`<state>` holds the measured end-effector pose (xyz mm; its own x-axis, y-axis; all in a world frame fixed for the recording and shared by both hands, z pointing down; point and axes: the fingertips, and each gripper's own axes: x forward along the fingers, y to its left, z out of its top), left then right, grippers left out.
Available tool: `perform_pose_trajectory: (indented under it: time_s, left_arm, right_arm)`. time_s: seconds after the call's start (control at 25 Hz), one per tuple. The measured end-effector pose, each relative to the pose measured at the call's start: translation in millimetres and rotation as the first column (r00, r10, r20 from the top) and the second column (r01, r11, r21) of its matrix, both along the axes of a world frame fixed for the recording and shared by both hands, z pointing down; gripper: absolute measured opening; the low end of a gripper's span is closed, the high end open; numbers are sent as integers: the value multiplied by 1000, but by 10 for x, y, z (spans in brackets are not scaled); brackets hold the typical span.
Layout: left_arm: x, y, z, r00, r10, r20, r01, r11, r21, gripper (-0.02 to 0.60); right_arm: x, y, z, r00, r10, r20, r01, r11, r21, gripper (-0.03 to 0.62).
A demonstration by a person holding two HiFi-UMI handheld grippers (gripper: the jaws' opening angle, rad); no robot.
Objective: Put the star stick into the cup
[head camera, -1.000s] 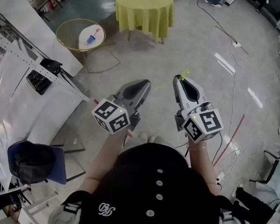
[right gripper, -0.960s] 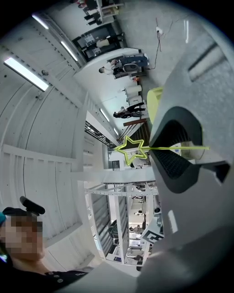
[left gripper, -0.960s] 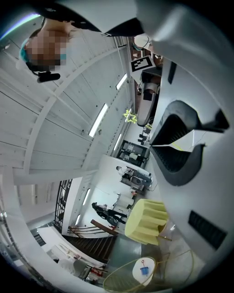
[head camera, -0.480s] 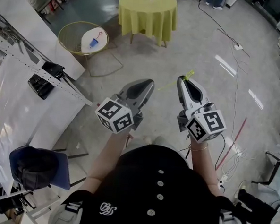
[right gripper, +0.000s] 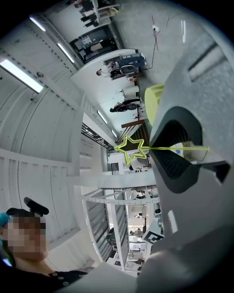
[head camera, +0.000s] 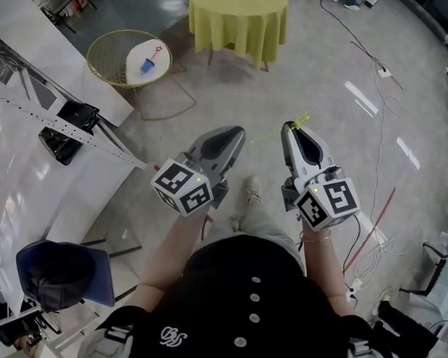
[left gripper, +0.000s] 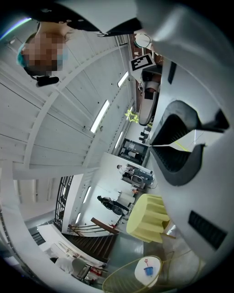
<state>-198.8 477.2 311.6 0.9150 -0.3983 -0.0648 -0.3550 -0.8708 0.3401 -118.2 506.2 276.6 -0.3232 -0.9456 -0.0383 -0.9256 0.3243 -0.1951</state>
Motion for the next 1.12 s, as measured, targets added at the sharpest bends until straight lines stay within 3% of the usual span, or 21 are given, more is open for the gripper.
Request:
perform_pose_trajectory:
  time_s: [0.16, 0.84, 1.12]
  left_arm:
    - [165, -347, 25, 999, -28, -16, 28, 1000, 13, 20]
    - [1405, -2248, -173, 997, -68, -48, 70, 997, 29, 20]
    - [1534, -2706, -39, 994, -110, -19, 110, 994, -11, 20]
  right_arm:
    - [171, -353, 19, 999, -5, -46, 6, 1000, 18, 15]
    - [1278, -2322, -77, 995, -92, -50, 94, 995, 28, 15]
    - [1528, -2789, -4, 994, -107, -29, 106, 994, -5, 15]
